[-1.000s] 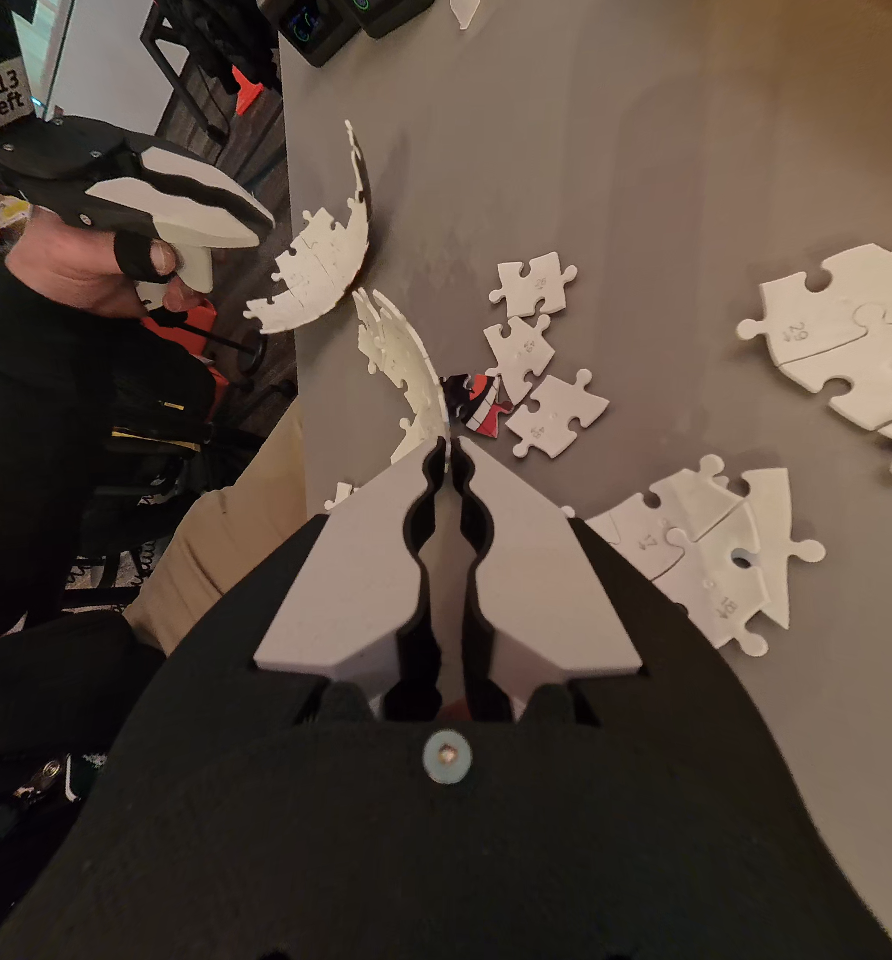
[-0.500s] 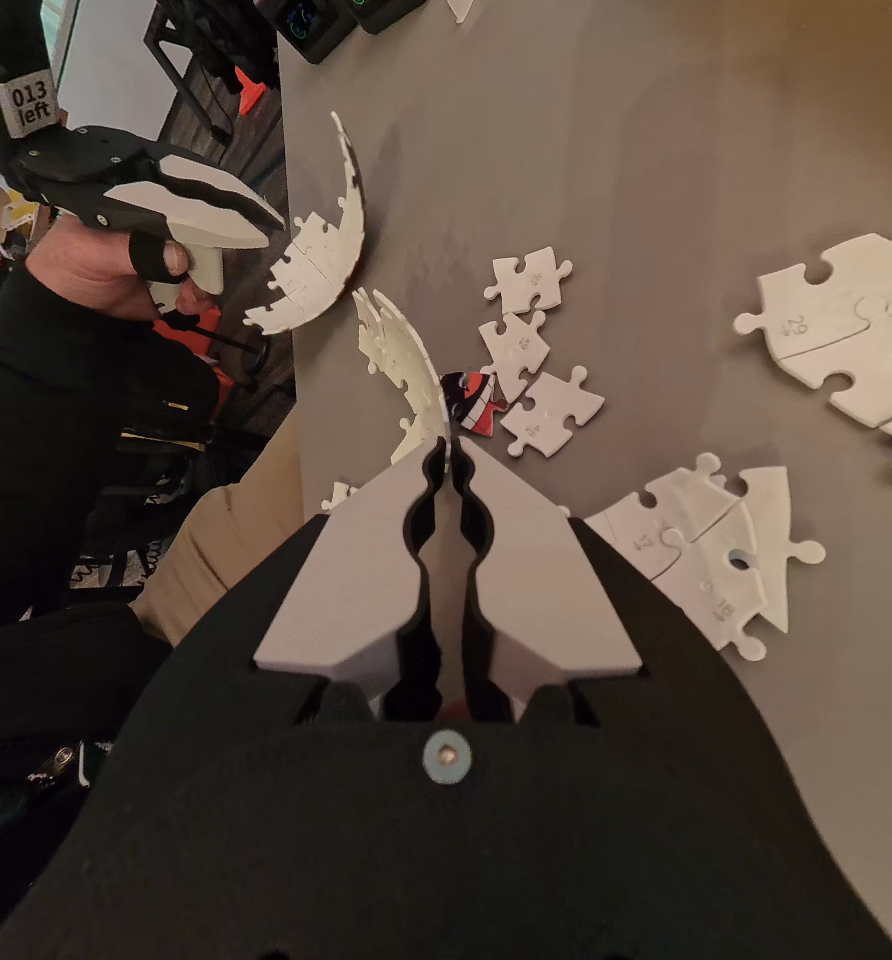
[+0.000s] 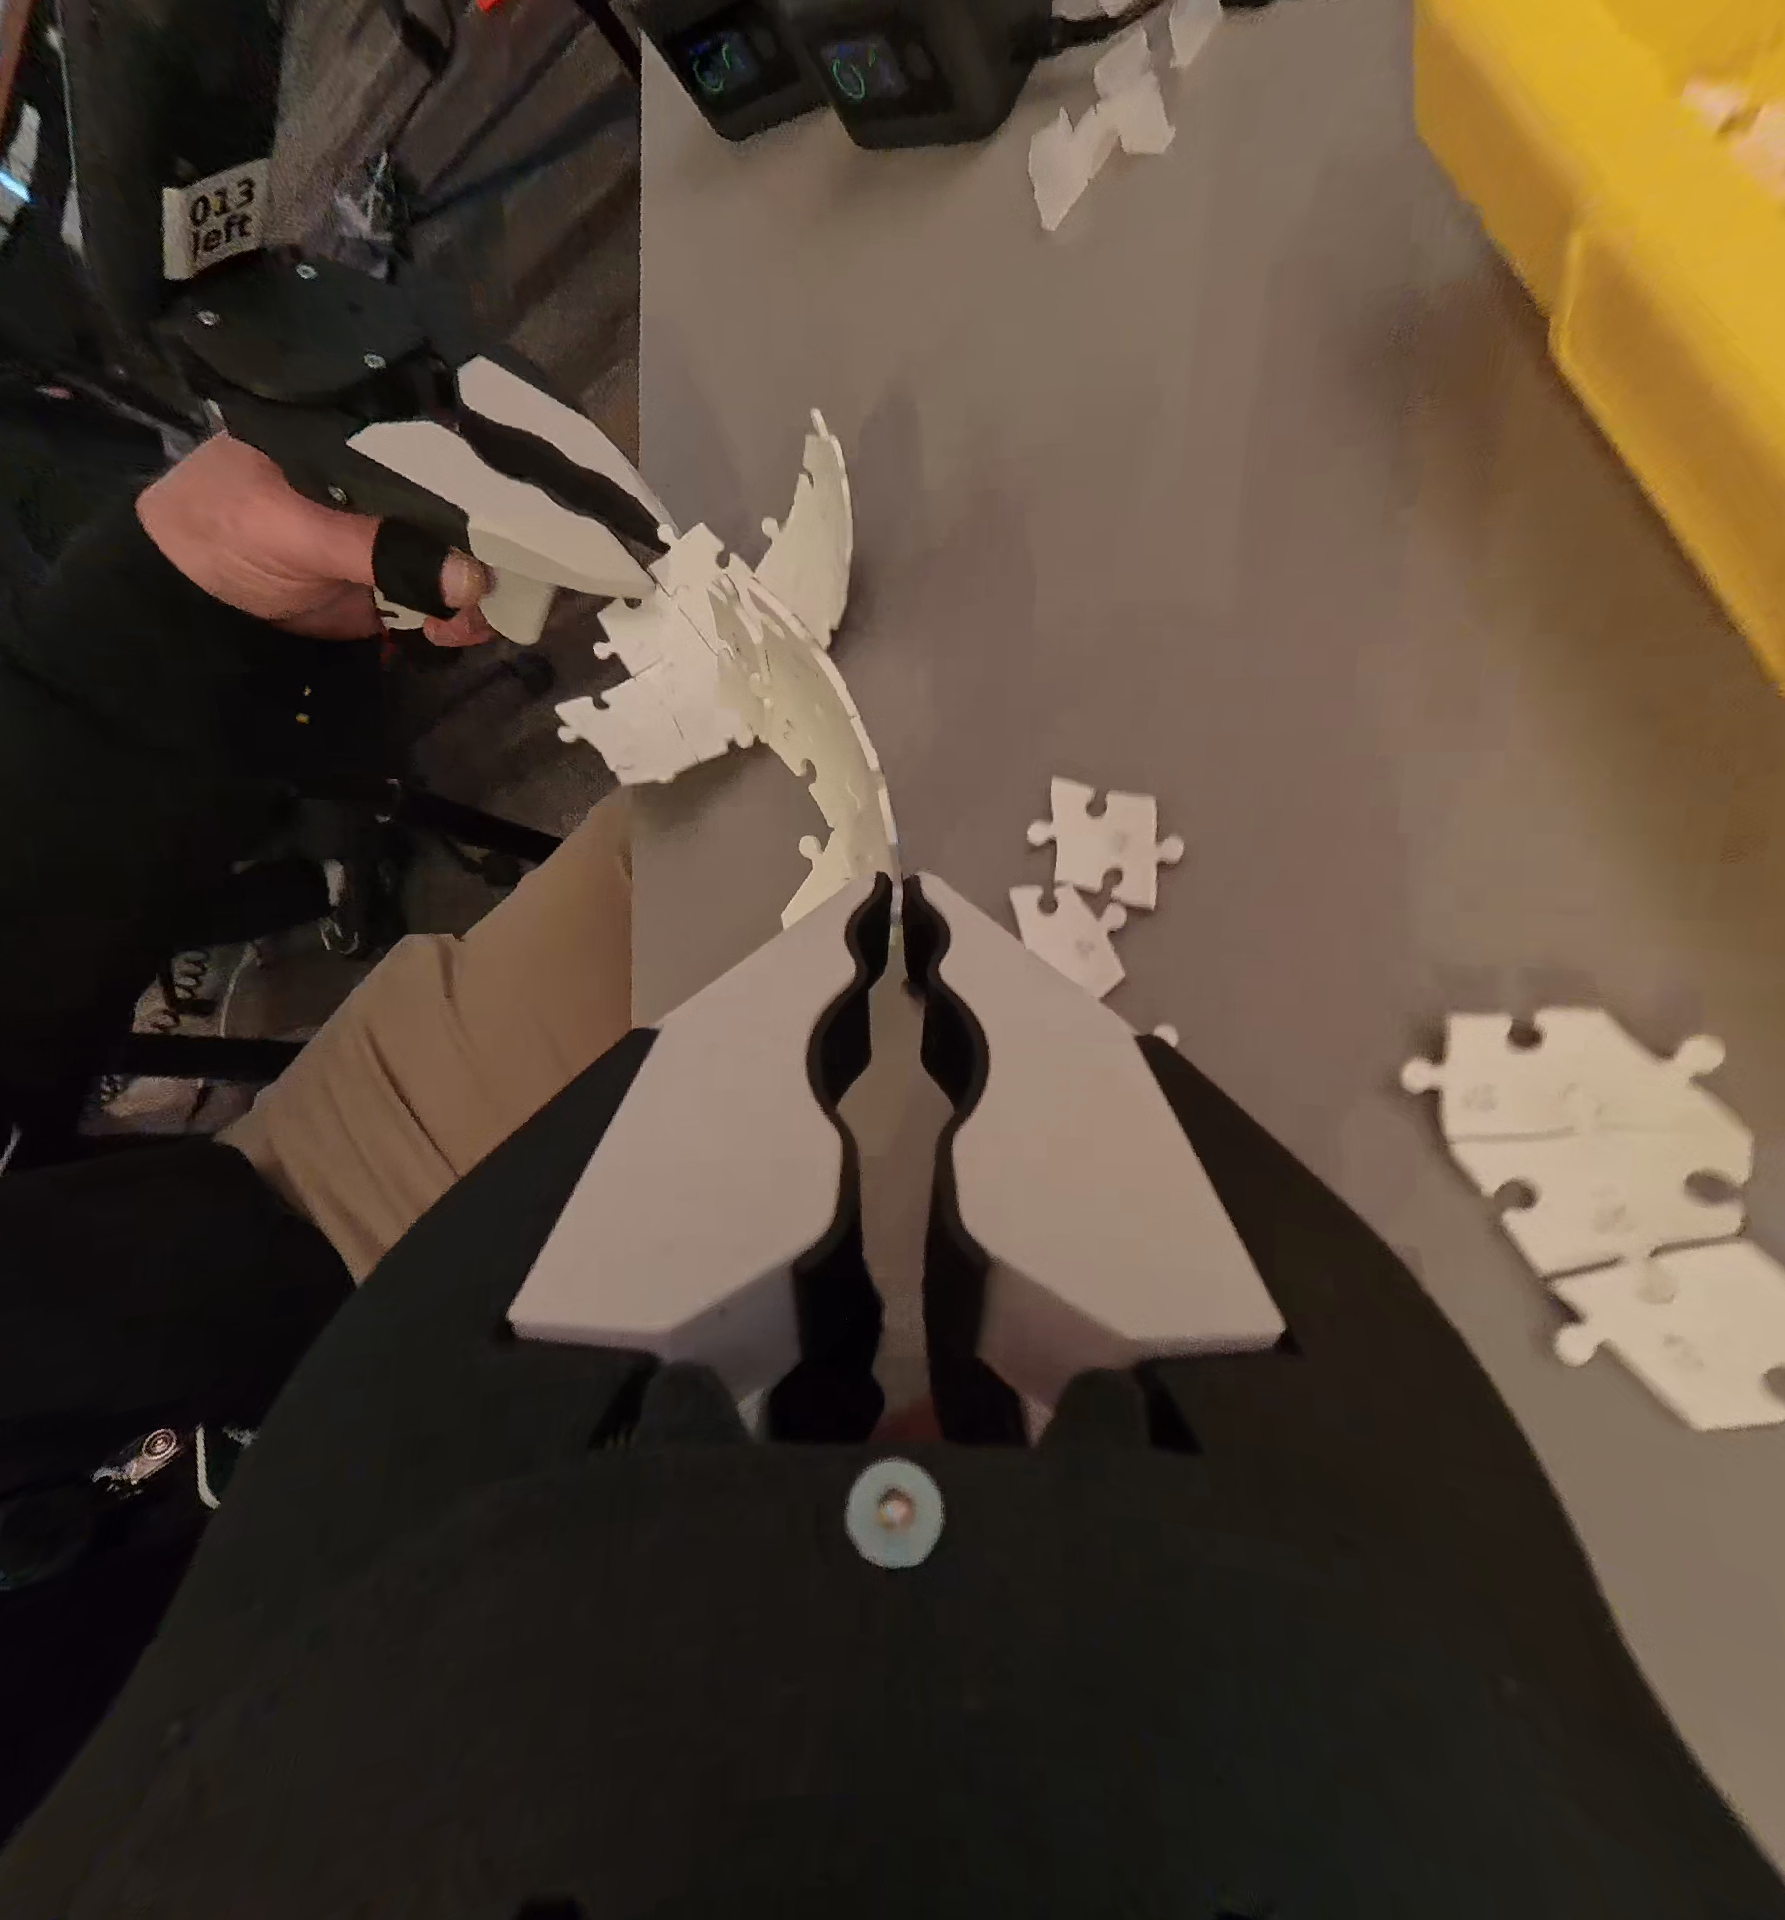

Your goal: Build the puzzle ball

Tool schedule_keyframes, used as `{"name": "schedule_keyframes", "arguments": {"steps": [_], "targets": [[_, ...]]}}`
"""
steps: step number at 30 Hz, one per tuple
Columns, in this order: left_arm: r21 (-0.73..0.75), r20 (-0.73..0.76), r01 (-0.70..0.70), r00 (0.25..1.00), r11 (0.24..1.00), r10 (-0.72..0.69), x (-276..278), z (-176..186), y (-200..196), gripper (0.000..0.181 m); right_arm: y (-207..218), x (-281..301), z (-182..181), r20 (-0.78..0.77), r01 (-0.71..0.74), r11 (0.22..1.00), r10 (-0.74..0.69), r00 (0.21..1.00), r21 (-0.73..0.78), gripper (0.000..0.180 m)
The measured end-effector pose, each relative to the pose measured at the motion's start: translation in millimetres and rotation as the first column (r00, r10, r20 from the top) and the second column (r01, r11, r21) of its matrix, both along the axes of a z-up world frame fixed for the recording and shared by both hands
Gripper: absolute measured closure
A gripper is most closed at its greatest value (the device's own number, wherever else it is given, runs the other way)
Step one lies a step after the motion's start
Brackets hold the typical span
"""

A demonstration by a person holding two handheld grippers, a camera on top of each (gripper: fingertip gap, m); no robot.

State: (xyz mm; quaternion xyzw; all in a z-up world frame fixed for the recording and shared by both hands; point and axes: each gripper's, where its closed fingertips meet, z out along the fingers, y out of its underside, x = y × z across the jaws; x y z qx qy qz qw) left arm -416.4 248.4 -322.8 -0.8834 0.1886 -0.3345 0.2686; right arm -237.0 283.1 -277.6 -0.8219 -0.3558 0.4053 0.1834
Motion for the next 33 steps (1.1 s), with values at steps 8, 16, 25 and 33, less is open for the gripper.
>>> {"name": "schedule_keyframes", "arguments": {"steps": [8, 16, 25, 33], "targets": [[-0.006, -0.004, 0.014, 1.000, 1.000, -0.014, 5, -4, 7, 0.162, 30, -29, 15, 0.133, -0.175, 0.984, 0.168, 0.977, 0.040, 0.179], [0.005, -0.018, 0.041, 0.999, 0.999, -0.041, 9, -5, 13, 0.162, 46, -52, 31, 0.202, -0.307, 0.950, 0.292, 0.935, 0.048, 0.179], [0.030, -0.029, 0.119, 0.993, 0.992, -0.118, 18, 1, 23, 0.163, 58, -70, 37, 0.332, -0.486, 0.873, 0.447, 0.831, 0.039, 0.180], [0.035, -0.094, 0.309, 0.948, 0.950, -0.305, 39, -1, 29, 0.159, 65, -75, 34, 0.436, -0.597, 0.802, 0.546, 0.715, -0.024, 0.180]]}}
